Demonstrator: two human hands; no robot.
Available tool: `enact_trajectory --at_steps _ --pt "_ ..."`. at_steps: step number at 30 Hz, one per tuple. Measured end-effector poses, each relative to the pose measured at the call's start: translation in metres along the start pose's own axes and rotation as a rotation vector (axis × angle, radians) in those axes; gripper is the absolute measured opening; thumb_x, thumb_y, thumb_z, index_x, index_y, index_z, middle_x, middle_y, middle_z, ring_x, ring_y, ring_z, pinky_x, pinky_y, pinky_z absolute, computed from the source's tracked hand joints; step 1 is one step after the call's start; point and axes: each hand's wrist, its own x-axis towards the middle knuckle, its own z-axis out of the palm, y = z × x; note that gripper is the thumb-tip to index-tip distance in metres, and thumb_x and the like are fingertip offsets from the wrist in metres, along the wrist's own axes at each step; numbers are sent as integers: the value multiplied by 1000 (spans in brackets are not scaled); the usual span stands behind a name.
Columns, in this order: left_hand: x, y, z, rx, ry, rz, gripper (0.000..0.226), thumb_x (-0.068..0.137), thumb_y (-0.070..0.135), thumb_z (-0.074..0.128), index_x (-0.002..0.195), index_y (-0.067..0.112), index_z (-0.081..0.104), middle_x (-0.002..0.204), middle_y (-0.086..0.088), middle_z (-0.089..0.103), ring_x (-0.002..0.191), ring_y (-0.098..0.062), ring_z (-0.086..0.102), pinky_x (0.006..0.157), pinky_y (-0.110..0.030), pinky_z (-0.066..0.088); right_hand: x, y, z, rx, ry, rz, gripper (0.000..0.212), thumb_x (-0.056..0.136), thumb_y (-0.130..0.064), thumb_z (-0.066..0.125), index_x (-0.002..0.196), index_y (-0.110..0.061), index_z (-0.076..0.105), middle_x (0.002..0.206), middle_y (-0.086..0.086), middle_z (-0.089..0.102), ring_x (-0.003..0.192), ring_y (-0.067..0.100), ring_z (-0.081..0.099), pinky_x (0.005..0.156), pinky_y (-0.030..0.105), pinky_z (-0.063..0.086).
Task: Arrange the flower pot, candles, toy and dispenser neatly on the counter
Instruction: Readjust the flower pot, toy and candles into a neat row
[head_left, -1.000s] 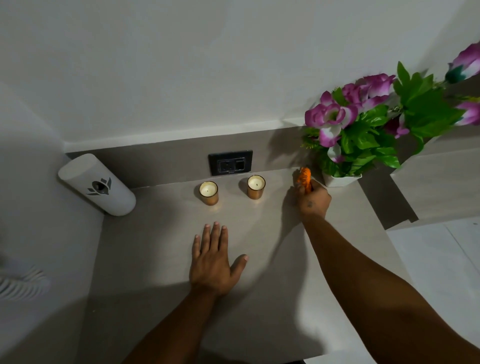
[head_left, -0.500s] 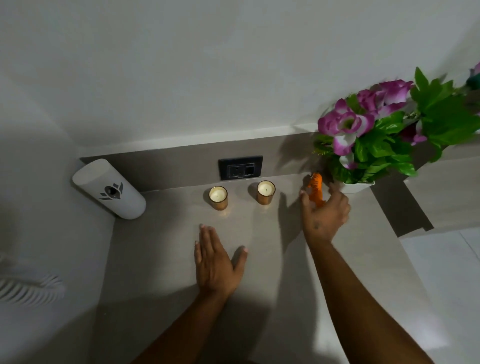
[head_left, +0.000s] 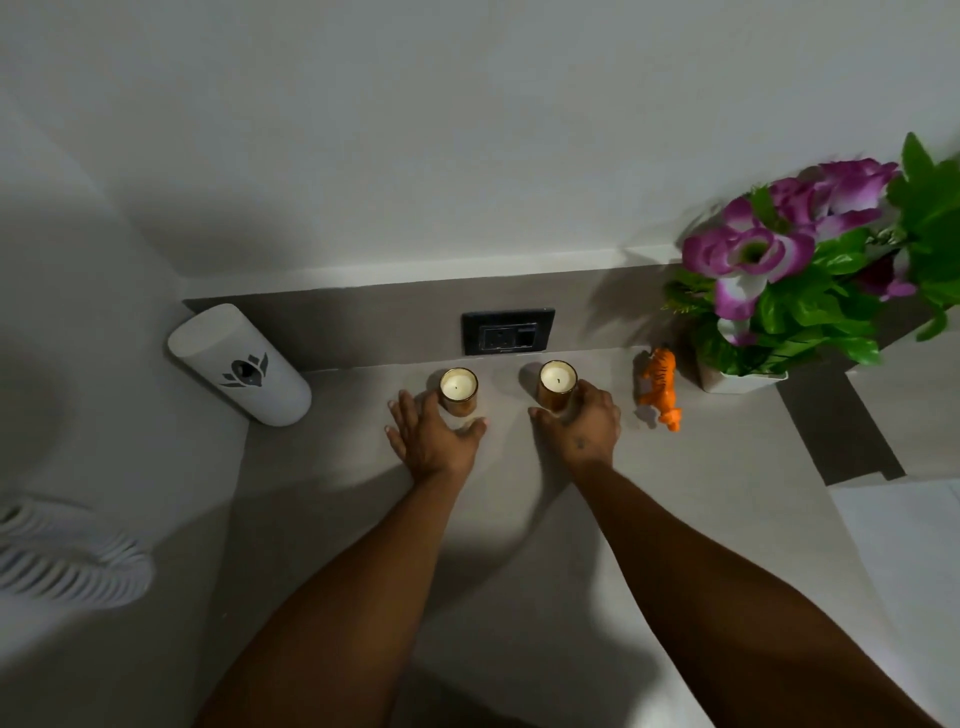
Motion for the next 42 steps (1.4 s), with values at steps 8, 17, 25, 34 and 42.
enact_trajectory --at_steps 8,17,25,34,42 --pt "11 3 4 65 15 -11 70 85 49 76 142 18 49 168 -12 12 155 -30 -4 124 -55 -3 17 -6 5 -57 -24 33 57 75 -45 79 123 -19 62 120 8 63 111 29 53 100 48 44" --pt "15 5 4 103 5 -25 72 87 54 72 144 19 46 169 -11 11 155 -31 -6 124 -55 -2 20 -12 3 -85 -32 29 55 76 -45 78 121 -18 64 119 8 64 109 29 54 98 46 45" --pt "16 4 0 113 -12 -27 70 88 53 71 144 19 46 169 -10 10 155 -30 -6 124 -52 -2 25 -9 -3 -47 -49 48 56 76 -42 79 123 -14 65 117 10 67 107 30 60 97 48 51" --pt "4 -13 -9 240 -79 109 83 94 67 49 158 21 22 170 -9 3 155 -28 -9 126 -49 -2 -41 0 -9 -41 0 -44 67 86 -47 71 137 -12 45 135 14 47 125 33 42 106 43 39" --pt "-32 -65 -27 615 -141 309 84 95 76 5 160 23 -6 169 -7 -11 153 -29 -18 125 -51 -6 -151 38 24 -625 -297 -560 88 93 -78 13 159 -20 13 166 7 -1 153 29 -9 123 49 -4"
